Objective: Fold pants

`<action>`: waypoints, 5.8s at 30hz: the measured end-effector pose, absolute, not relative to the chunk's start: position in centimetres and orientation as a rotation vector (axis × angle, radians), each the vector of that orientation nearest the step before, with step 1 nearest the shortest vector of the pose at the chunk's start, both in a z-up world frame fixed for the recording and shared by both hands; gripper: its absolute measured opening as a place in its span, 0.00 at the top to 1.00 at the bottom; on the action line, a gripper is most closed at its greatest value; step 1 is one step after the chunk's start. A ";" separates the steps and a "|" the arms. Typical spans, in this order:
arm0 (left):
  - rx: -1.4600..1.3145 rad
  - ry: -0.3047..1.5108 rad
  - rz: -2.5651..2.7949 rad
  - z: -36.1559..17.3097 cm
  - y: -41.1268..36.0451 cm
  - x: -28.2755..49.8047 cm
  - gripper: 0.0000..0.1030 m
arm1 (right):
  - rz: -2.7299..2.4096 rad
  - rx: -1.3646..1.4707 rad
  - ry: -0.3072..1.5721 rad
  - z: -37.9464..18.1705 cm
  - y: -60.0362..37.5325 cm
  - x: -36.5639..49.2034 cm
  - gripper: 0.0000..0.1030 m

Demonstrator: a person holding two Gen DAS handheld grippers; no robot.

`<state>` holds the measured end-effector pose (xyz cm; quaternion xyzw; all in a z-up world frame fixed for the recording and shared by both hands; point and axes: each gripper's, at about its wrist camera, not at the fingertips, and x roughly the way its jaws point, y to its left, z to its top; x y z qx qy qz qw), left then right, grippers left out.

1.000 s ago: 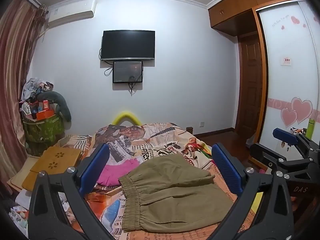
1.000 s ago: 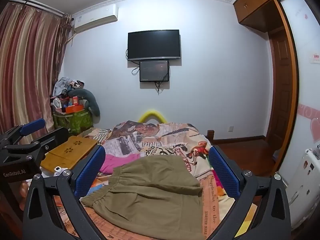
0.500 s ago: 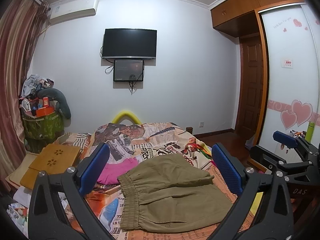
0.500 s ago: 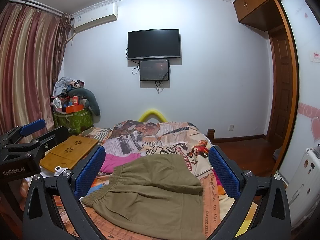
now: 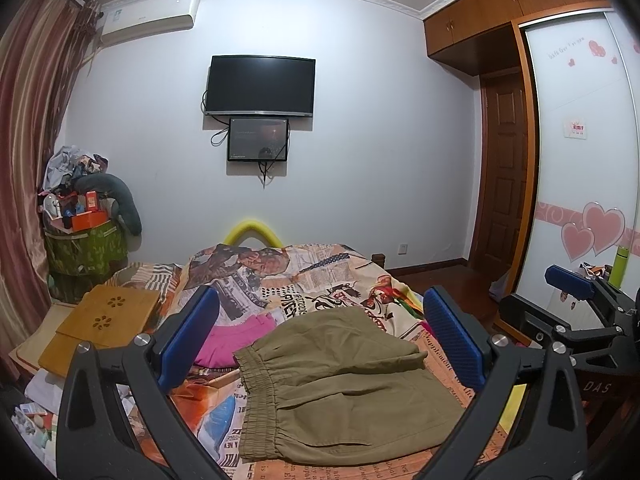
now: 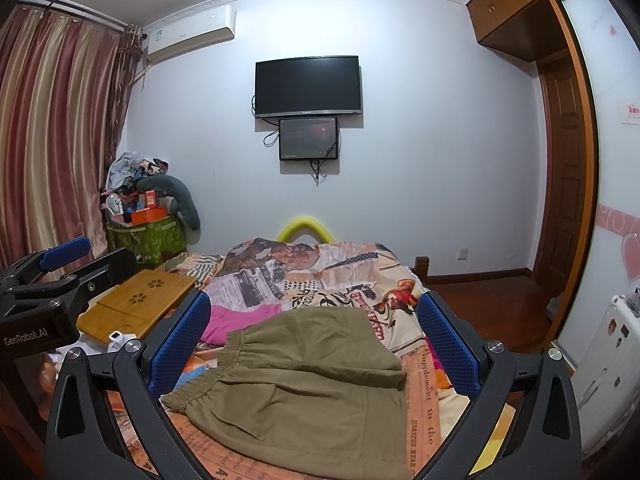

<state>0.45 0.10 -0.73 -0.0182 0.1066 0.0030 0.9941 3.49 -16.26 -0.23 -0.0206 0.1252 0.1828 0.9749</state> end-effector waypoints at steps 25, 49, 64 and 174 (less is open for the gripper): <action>-0.035 0.215 0.008 -0.7 0.2 0.6 0.00 | 0.371 -0.041 0.254 0.1 -16.2 3.5 0.00; -0.025 0.278 0.028 -2.3 0.6 3.7 0.00 | 0.356 -0.031 0.304 -1.1 -16.4 5.2 0.00; -0.031 0.546 0.092 -9.8 4.1 14.9 0.00 | 0.265 -0.040 0.509 -7.4 -19.5 13.2 0.00; 0.060 1.174 0.135 -30.5 13.0 33.3 0.18 | 0.384 -0.150 1.054 -24.0 -20.3 33.3 0.81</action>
